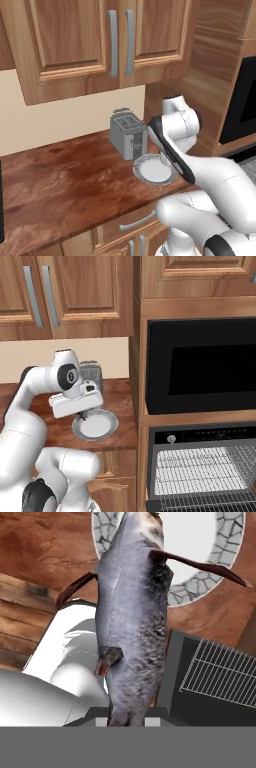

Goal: Take the fish from the oven and place it on the plate on the counter.

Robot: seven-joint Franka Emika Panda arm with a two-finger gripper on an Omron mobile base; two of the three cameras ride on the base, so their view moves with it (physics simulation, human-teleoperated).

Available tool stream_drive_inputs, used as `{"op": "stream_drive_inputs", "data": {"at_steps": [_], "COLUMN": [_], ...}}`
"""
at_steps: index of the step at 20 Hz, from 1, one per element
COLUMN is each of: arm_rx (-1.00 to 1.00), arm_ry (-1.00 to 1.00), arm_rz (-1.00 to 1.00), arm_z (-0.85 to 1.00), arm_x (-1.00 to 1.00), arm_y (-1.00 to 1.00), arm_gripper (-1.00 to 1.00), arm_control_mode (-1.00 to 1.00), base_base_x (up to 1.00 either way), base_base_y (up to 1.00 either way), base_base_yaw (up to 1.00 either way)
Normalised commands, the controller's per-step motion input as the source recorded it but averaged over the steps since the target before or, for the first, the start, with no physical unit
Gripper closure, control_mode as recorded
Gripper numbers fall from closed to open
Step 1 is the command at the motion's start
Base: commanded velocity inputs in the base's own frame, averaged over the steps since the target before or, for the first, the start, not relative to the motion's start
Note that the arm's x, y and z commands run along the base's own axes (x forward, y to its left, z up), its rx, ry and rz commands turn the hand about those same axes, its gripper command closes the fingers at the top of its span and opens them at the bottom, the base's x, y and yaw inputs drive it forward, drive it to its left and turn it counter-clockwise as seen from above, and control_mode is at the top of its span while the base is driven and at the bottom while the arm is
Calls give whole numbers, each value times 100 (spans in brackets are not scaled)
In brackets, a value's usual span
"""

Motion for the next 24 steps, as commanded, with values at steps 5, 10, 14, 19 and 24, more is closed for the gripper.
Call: {"op": "stream_drive_inputs", "data": {"at_steps": [5,10,14,19,24], "arm_rx": [1,10,20,22,4], "arm_ry": [0,5,5,0,-4], "arm_rz": [22,10,0,-10,-13], "arm_z": [9,-5,-21,-36,-31], "arm_x": [6,0,14,41,65], "arm_y": [-1,0,2,0,13], "arm_gripper": [100,100,100,100,100], "arm_control_mode": [-100,-100,-100,-100,-100], "base_base_x": [0,0,0,0,0], "base_base_y": [0,0,0,0,0], "base_base_yaw": [0,0,0,0,0]}}
